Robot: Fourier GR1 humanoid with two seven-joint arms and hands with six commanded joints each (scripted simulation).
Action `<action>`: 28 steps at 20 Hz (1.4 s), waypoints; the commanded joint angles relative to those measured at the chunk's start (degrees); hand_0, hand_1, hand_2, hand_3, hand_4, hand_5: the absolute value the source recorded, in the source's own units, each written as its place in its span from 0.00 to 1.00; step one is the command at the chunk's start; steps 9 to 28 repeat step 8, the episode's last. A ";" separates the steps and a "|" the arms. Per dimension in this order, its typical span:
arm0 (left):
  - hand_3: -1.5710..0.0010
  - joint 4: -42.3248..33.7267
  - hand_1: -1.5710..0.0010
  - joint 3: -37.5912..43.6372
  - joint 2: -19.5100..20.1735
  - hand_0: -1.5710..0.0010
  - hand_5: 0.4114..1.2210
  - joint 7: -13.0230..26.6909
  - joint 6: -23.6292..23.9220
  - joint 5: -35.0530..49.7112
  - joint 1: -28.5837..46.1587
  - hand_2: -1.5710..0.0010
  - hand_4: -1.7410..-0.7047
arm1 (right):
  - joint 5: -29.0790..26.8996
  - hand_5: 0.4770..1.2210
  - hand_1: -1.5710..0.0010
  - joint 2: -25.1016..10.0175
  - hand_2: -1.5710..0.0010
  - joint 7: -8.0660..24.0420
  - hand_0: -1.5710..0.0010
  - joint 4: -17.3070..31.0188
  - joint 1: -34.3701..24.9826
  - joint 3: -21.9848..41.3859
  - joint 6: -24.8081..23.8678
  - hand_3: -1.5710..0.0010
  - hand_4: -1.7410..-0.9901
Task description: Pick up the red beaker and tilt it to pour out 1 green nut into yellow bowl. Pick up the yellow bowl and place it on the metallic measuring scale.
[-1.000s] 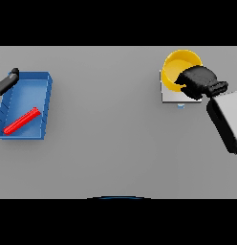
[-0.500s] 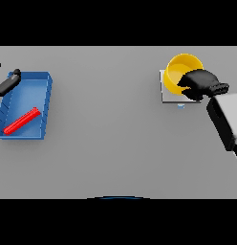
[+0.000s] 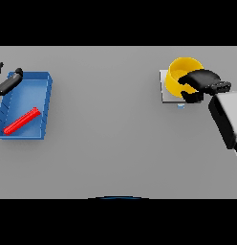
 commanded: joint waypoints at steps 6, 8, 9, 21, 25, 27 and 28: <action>1.00 0.78 1.00 0.19 -0.28 1.00 0.35 -0.20 0.01 -0.08 -0.41 1.00 0.99 | 0.55 0.41 0.94 -0.12 0.90 0.31 0.96 0.43 -0.05 0.78 1.39 0.79 0.42; 1.00 0.91 1.00 0.45 0.19 1.00 0.35 -0.92 -0.31 0.13 0.23 1.00 0.99 | 0.26 0.38 0.96 -0.42 0.93 0.24 0.97 0.00 0.53 0.60 1.68 0.83 0.44; 1.00 0.91 1.00 0.45 0.19 1.00 0.35 -0.92 -0.31 0.13 0.23 1.00 0.99 | 0.26 0.38 0.96 -0.42 0.93 0.24 0.97 0.00 0.53 0.60 1.68 0.83 0.44; 1.00 0.91 1.00 0.45 0.19 1.00 0.35 -0.92 -0.31 0.13 0.23 1.00 0.99 | 0.26 0.38 0.96 -0.42 0.93 0.24 0.97 0.00 0.53 0.60 1.68 0.83 0.44; 1.00 0.91 1.00 0.45 0.19 1.00 0.35 -0.92 -0.31 0.13 0.23 1.00 0.99 | 0.26 0.38 0.96 -0.42 0.93 0.24 0.97 0.00 0.53 0.60 1.68 0.83 0.44; 1.00 0.91 1.00 0.45 0.19 1.00 0.35 -0.92 -0.31 0.13 0.23 1.00 0.99 | 0.26 0.38 0.96 -0.42 0.93 0.24 0.97 0.00 0.53 0.60 1.68 0.83 0.44; 1.00 0.91 1.00 0.45 0.19 1.00 0.35 -0.92 -0.31 0.13 0.23 1.00 0.99 | 0.26 0.38 0.96 -0.42 0.93 0.24 0.97 0.00 0.53 0.60 1.68 0.83 0.44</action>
